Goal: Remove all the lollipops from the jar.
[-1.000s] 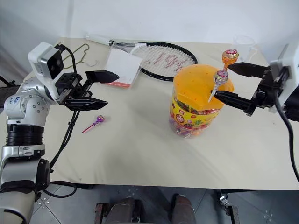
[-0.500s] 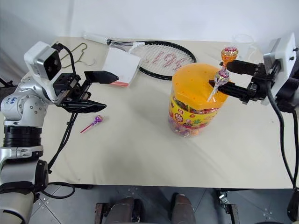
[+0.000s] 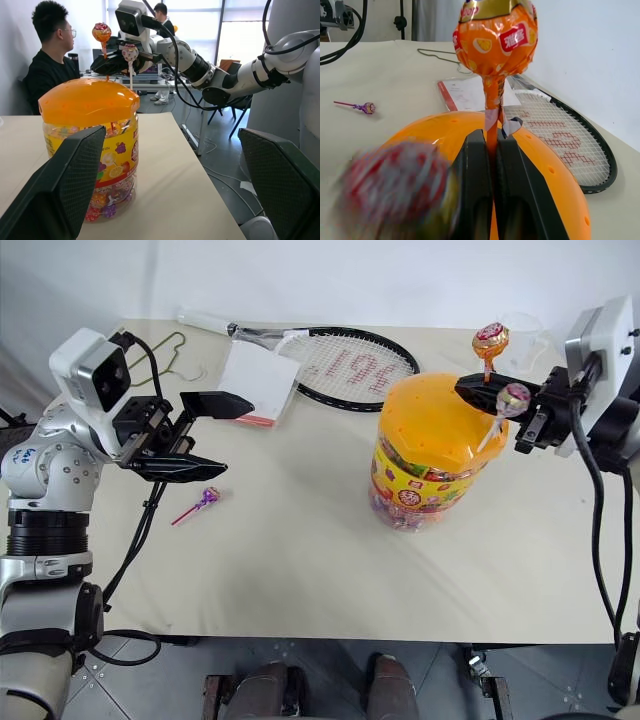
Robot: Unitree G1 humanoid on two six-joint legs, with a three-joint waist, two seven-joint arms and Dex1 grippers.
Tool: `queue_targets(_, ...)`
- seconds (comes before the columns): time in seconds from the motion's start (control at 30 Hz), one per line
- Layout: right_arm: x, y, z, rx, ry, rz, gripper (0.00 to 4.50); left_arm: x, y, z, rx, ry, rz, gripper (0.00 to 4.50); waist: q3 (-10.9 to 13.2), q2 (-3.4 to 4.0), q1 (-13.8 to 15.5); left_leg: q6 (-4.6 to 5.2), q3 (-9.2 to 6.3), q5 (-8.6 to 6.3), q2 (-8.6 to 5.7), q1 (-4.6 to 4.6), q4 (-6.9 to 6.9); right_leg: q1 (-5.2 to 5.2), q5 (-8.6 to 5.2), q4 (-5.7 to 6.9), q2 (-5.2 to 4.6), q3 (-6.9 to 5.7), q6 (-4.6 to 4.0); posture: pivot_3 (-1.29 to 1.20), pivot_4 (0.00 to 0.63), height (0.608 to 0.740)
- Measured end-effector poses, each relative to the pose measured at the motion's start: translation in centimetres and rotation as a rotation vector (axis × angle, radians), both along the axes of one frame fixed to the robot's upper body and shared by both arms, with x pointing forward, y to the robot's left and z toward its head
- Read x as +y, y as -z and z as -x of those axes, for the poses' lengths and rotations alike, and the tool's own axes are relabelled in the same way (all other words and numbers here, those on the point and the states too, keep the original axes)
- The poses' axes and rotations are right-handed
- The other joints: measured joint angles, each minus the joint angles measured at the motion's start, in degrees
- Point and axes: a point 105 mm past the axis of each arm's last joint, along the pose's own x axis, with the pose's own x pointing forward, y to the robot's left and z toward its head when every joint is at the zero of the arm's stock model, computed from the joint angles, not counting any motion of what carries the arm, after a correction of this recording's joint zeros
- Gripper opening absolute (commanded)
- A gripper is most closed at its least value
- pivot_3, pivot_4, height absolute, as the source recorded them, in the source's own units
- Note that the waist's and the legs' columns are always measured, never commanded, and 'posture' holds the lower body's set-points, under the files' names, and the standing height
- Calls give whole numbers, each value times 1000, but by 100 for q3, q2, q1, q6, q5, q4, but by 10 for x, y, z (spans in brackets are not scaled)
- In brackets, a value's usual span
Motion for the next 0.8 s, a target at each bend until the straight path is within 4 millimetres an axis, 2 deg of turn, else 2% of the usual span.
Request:
queue_targets(0.33,1,-17,-1,-57,-1,-25,21,-1,0,0,1,3,3,4500,0,0,1,0,0,0,0,-2,0,-1,0,-1,0,-1,0,0,150,740)
queue_targets(0.47,-5,-31,-5,-109,33,-43,21,-2,1,0,3,9,7,4500,0,0,-7,0,1,0,0,-2,-1,-4,0,0,0,1,0,0,150,740)
queue_targets(0.6,-30,-57,1,-201,161,-62,21,-2,1,0,3,8,6,4500,0,0,20,0,0,0,0,-10,-2,-8,0,-5,0,-2,0,0,150,740)
queue_targets(0.67,-43,-63,7,-219,218,-57,21,-1,1,0,4,3,1,4500,0,0,18,0,1,0,0,-10,-3,-8,0,-7,0,-2,0,0,150,740)
queue_targets(0.7,-50,-63,11,-217,251,-53,21,0,1,0,5,0,-3,4500,0,0,10,0,1,0,0,-11,-5,-8,0,-8,0,-2,0,0,150,740)
queue_targets(0.8,-74,-42,19,-124,376,-41,21,4,3,-1,14,-20,-37,4500,0,0,15,0,2,0,0,-10,-7,-7,0,-8,0,-2,1,0,150,740)
